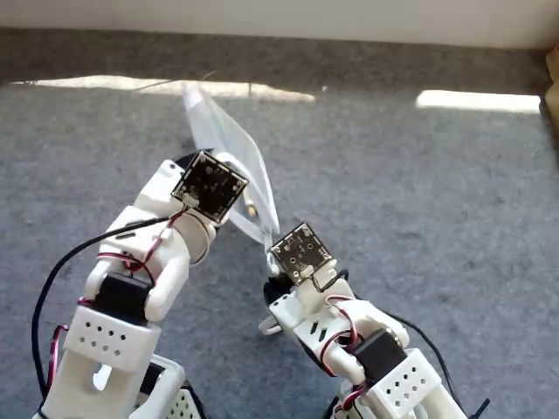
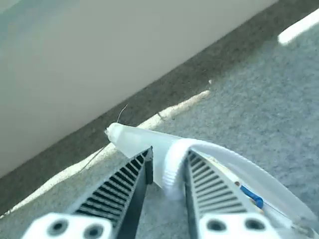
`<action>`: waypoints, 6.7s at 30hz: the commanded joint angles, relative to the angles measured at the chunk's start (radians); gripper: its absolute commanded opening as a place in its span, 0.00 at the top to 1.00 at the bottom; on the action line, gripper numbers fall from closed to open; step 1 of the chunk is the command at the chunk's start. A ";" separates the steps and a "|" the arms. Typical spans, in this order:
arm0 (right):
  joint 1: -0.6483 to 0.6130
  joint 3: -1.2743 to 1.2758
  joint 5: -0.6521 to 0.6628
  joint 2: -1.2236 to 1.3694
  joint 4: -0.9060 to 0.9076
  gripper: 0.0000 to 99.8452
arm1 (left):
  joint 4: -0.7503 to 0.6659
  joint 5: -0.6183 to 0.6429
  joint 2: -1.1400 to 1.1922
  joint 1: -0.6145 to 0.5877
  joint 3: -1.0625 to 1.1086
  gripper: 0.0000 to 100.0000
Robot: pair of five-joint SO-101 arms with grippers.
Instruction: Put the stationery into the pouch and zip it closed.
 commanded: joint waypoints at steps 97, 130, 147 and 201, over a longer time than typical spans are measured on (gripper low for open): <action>0.291 -0.372 0.037 -0.430 0.303 1.00 | -0.026 -0.227 -0.228 0.407 0.245 0.76; 0.398 -0.363 0.037 -0.430 0.222 1.00 | -0.118 -0.176 -0.134 0.397 0.282 0.99; 0.645 -0.358 0.029 -0.427 0.097 1.00 | 0.158 -0.178 -0.456 0.314 0.285 1.00; 0.872 0.068 0.080 -0.429 -0.470 0.84 | 0.397 -0.222 -0.792 0.090 0.349 1.00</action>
